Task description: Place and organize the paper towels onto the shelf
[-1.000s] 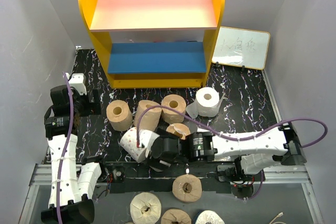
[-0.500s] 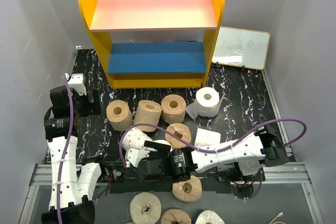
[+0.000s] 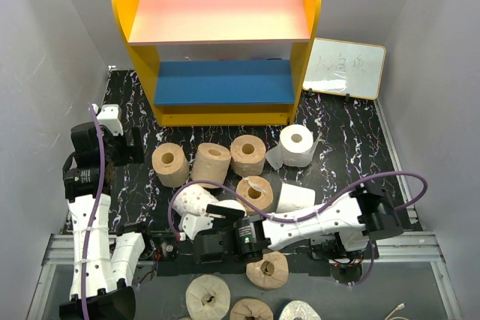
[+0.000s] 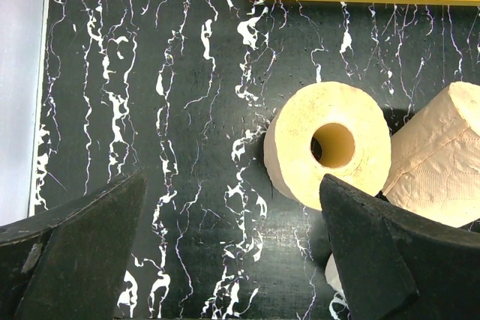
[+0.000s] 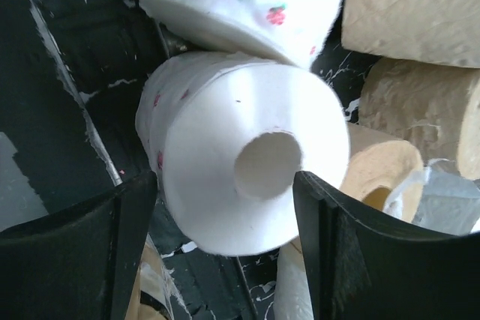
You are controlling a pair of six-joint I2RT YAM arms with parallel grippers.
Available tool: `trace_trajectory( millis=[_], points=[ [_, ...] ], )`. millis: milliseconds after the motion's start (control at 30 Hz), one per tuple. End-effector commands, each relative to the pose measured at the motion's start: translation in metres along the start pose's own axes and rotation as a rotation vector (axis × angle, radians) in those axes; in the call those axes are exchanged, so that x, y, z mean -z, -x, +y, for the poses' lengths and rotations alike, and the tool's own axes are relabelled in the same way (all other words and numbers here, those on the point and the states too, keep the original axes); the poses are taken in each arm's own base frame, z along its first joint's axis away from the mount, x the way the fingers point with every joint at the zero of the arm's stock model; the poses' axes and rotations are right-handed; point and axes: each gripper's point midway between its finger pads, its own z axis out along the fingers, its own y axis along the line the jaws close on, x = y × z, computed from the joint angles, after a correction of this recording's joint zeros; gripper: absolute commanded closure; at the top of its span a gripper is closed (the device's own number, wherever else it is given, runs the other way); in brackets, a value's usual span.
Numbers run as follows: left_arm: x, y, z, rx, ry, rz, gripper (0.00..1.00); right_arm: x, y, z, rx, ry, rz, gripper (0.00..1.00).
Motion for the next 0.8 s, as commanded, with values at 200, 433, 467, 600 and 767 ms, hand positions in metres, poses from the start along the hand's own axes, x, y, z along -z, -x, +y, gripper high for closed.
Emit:
trace_trajectory(
  millis=[200, 433, 467, 600, 767],
  points=[
    [-0.001, 0.002, 0.001, 0.005, 0.000, -0.010, 0.01, -0.025, -0.015, 0.016, 0.080, -0.069, 0.134, 0.47],
    [-0.001, 0.002, 0.001, 0.005, 0.000, -0.010, 0.01, -0.033, -0.023, 0.017, 0.097, -0.103, 0.175, 0.89],
    [-0.001, 0.002, 0.001, 0.005, 0.000, -0.009, 0.01, -0.032, -0.024, 0.016, 0.100, -0.111, 0.179, 0.98],
    [-0.002, 0.001, 0.001, 0.006, 0.000, -0.008, 0.01, -0.016, -0.014, 0.007, 0.093, -0.161, 0.178, 1.00],
    [-0.004, 0.001, 0.001, 0.006, -0.001, -0.001, 0.01, 0.032, 0.018, -0.016, 0.073, -0.185, 0.141, 1.00]
  ],
)
